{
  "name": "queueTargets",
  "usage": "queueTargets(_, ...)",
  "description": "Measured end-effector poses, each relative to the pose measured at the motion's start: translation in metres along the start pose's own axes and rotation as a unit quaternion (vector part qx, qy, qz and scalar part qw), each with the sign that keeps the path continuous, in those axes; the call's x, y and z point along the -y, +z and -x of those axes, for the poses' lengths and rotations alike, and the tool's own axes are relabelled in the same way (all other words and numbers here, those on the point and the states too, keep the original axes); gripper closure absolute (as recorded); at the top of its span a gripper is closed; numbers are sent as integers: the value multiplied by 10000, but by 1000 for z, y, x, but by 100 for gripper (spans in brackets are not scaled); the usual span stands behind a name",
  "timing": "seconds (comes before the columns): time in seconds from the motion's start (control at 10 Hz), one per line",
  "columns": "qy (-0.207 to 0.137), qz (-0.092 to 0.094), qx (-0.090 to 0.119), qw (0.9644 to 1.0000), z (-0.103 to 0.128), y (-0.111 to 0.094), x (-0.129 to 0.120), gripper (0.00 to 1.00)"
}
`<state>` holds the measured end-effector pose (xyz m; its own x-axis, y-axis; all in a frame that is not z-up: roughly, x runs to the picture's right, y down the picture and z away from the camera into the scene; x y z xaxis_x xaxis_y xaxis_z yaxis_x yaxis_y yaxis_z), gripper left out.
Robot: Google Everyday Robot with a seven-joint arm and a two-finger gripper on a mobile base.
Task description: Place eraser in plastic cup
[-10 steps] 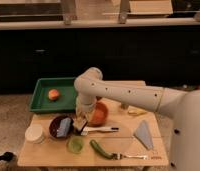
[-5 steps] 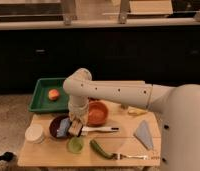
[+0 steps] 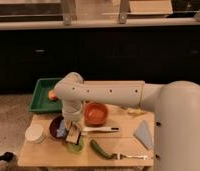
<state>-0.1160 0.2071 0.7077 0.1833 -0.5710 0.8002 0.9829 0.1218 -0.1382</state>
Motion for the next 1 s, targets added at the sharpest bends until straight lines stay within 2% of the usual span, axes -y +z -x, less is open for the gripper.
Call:
queueTargets(0.3, -116, 215, 141, 9996, 17, 10, -4, 97)
queueTargets(0.7, -59, 231, 236, 9994, 28, 20, -7, 97)
queueTargets(0.8, -28, 219, 247, 9995, 29, 20, -7, 93)
queueTargets(1.0, 106, 179, 269, 9994, 28, 19, -8, 72)
